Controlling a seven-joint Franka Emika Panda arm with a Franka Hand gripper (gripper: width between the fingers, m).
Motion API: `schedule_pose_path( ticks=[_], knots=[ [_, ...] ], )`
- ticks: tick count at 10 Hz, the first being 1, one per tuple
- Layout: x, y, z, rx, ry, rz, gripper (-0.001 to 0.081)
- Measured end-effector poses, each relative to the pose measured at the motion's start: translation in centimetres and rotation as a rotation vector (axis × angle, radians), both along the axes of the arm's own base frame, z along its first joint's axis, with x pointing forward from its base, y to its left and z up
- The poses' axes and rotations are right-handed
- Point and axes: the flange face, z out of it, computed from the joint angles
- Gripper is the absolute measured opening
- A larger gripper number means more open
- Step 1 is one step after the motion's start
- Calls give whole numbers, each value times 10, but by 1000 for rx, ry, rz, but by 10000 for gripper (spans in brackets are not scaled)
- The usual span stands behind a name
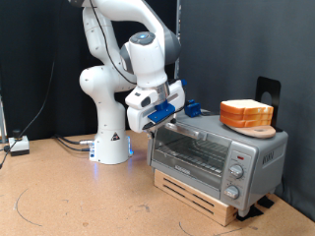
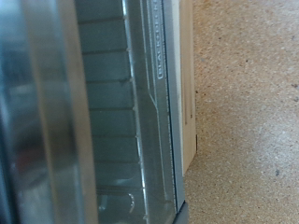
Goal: Make a piece of toast with the oven
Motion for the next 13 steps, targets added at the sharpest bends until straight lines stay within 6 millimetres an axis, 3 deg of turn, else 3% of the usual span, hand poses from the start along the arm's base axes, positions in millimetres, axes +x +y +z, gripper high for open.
schedule_pose_path(
  ticks=[9, 13],
  knots=[
    [8, -57, -5, -66, -6, -54, 807],
    [20, -72, -7, -95, -18, -75, 807]
  ],
)
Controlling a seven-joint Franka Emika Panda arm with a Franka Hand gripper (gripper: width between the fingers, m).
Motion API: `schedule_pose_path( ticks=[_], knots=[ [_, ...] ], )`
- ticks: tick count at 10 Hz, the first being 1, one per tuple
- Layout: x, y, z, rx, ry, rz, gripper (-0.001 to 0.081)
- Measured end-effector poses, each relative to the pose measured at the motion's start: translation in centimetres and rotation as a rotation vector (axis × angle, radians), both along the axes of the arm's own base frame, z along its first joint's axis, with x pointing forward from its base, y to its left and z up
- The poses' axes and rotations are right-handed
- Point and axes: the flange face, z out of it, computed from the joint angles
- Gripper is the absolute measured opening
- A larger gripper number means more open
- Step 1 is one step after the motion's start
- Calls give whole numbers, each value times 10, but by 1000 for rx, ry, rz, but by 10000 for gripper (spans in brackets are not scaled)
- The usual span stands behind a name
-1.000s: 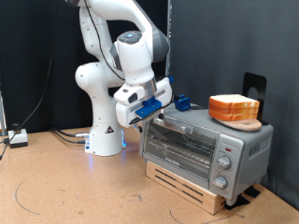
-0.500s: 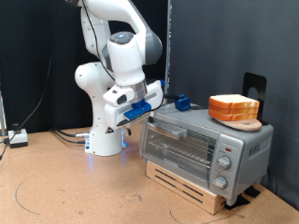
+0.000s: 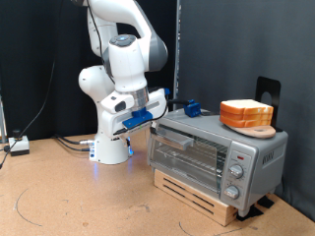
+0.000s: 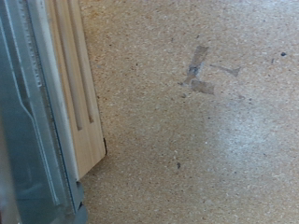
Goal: Make a piece of toast with the oven
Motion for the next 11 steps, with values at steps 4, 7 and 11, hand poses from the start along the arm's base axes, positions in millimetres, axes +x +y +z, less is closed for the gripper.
schedule_pose_path(
  ticks=[4, 7, 11],
  knots=[
    [7, -8, -4, -4, 19, 0, 807],
    [15, 9, 21, 219, 52, 3, 807],
    [5, 50, 62, 296, 113, 142, 807]
  ],
)
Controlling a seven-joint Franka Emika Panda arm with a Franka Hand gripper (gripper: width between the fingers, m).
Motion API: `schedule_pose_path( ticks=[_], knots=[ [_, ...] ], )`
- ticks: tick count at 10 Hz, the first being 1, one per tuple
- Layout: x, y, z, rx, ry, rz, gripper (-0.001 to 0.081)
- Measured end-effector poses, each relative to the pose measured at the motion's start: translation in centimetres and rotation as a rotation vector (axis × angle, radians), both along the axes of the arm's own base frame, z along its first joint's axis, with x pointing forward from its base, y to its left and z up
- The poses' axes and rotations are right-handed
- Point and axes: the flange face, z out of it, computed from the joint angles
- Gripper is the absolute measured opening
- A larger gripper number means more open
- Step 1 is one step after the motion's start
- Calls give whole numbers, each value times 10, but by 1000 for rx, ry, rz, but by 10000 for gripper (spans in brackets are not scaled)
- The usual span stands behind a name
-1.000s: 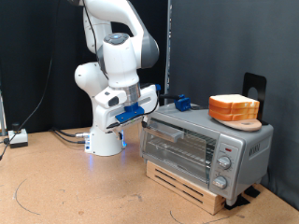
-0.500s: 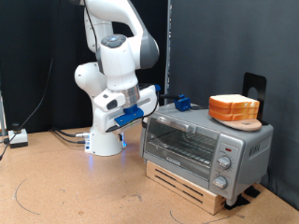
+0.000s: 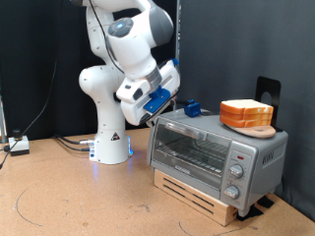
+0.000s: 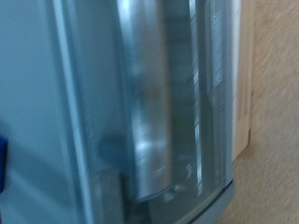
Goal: Make a piece of toast with the oven
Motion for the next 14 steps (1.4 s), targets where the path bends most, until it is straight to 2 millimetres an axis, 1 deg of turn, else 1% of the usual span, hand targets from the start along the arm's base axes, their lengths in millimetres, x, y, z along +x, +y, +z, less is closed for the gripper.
schedule_pose_path(
  ticks=[1, 3, 5, 6, 9, 12, 14],
  knots=[
    [-7, 13, 2, -41, 22, 25, 807],
    [-23, 37, -9, -128, 52, 34, 807],
    [-30, 49, -27, -174, 36, 8, 807],
    [-31, 50, -34, -184, 21, -7, 807],
    [-27, 39, -43, -200, -14, -58, 807],
    [-23, 16, -54, -235, 9, -95, 807],
    [-21, -1, -56, -262, 7, -114, 807]
  ],
)
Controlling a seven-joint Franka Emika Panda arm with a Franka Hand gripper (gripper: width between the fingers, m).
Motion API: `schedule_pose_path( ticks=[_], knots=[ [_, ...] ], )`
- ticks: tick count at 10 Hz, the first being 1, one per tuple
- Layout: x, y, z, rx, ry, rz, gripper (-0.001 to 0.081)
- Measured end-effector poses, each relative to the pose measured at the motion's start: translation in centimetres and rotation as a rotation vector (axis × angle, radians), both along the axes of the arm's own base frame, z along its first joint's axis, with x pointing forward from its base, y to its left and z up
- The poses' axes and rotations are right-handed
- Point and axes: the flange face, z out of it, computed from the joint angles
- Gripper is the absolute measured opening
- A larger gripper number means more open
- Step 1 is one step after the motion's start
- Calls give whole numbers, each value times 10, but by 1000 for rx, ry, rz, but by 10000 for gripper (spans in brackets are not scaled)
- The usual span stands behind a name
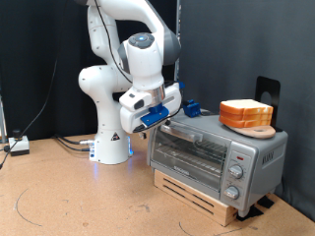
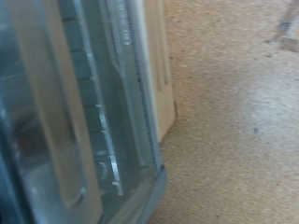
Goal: Make a piece of toast with the oven
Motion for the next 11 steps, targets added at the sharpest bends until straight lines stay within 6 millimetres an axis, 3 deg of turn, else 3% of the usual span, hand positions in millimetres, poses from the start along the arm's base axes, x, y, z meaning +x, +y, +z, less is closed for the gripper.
schedule_pose_path(
  ticks=[11],
  knots=[
    [31, -73, -39, -117, -34, -77, 807]
  ],
)
